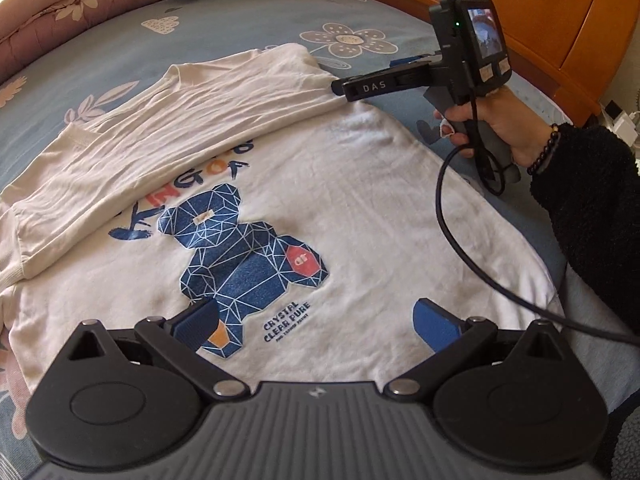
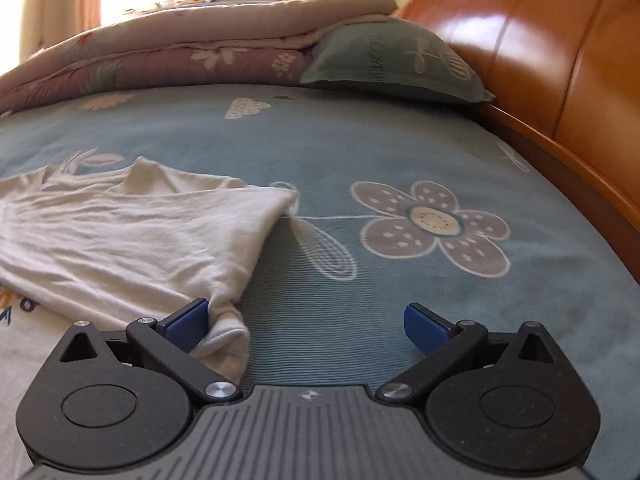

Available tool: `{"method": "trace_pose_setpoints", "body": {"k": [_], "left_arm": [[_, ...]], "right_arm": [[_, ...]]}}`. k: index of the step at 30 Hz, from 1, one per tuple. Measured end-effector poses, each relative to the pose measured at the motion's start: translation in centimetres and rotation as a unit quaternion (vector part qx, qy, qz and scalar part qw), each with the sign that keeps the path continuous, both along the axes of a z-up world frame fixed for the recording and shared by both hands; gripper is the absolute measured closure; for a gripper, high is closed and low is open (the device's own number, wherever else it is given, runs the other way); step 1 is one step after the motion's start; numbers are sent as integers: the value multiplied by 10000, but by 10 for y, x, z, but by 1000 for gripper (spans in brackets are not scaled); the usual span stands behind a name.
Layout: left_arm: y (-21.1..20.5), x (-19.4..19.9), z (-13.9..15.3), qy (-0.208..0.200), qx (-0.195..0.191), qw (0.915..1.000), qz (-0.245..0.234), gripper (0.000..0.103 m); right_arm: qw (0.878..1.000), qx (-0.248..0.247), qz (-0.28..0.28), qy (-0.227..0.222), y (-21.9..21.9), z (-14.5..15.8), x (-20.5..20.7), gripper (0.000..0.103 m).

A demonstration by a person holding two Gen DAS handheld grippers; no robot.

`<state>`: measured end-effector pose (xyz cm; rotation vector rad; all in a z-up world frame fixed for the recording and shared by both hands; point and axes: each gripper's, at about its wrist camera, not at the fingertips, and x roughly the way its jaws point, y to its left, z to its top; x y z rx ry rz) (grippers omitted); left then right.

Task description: Fold clothes

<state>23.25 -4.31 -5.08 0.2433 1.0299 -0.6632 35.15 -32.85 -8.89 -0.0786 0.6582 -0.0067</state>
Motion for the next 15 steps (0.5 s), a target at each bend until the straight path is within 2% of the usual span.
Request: {"method": "trace_pose_setpoints", "body": {"k": [2, 5, 9, 12, 15], "left_arm": [[2, -1, -1, 16, -15, 10000, 31, 1], [3, -1, -2, 26, -5, 10000, 59, 1], [4, 1, 0, -27, 7, 9999, 102, 1], [10, 7, 2, -68, 19, 9998, 203, 1], [20, 19, 3, -111, 80, 9990, 426, 1]], "right_arm": [[9991, -145, -408, -22, -11, 2, -1, 0], [9986, 434, -218, -202, -20, 10, -6, 0], [9890, 1236, 712, -389, -3, 21, -9, 0], [9752, 1405, 1624, -535, 18, 26, -20, 0], [9655, 1428, 2135, -421, 35, 23, -22, 0]]}}
